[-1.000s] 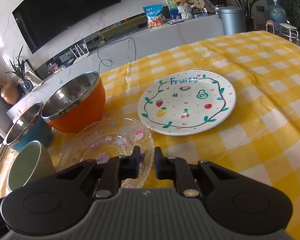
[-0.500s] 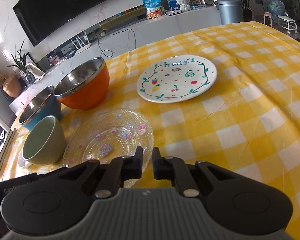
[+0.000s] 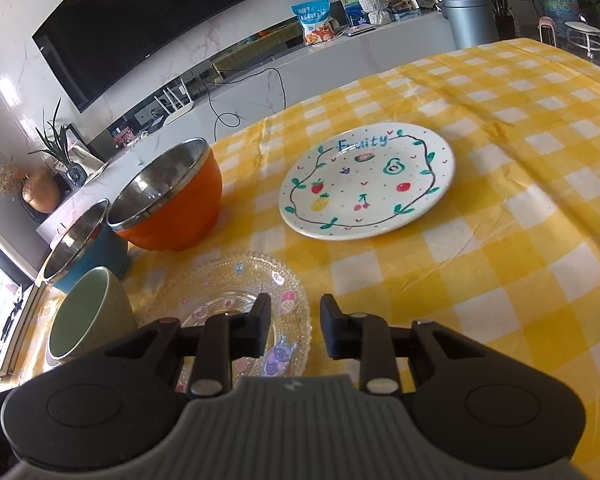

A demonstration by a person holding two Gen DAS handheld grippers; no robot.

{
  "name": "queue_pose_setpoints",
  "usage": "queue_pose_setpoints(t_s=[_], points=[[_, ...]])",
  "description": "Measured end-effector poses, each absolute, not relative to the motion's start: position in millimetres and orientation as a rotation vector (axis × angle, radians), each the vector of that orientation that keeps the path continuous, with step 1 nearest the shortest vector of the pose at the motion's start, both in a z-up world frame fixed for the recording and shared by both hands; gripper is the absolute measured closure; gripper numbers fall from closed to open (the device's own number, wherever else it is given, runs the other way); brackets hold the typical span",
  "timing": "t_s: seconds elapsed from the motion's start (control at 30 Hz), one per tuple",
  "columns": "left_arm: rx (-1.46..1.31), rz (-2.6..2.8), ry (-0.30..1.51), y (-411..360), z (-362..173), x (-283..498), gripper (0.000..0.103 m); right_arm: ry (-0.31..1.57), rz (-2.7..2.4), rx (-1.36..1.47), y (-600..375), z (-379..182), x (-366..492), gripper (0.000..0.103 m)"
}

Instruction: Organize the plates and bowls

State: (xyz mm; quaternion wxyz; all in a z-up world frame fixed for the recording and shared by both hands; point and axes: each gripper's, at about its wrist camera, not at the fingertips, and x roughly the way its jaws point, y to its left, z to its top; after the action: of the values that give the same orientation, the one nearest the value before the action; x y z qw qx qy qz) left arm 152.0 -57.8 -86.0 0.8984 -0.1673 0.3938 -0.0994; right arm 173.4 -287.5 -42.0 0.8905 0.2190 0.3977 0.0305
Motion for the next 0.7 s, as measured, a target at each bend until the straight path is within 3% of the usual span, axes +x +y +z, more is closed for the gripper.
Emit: queue_pose_setpoints(t_s=[0.23,0.7], points=[[-0.320,-0.195,0.802,-57.4,-87.1,152.4,0.087,0.816,0.061,0.482,-289.7,-48.1,174.4,0.092],[-0.302,-0.201,0.801,-49.0,-70.5,124.3,0.089,0.879,0.058,0.494,-286.7,-38.7,146.2,0.093]])
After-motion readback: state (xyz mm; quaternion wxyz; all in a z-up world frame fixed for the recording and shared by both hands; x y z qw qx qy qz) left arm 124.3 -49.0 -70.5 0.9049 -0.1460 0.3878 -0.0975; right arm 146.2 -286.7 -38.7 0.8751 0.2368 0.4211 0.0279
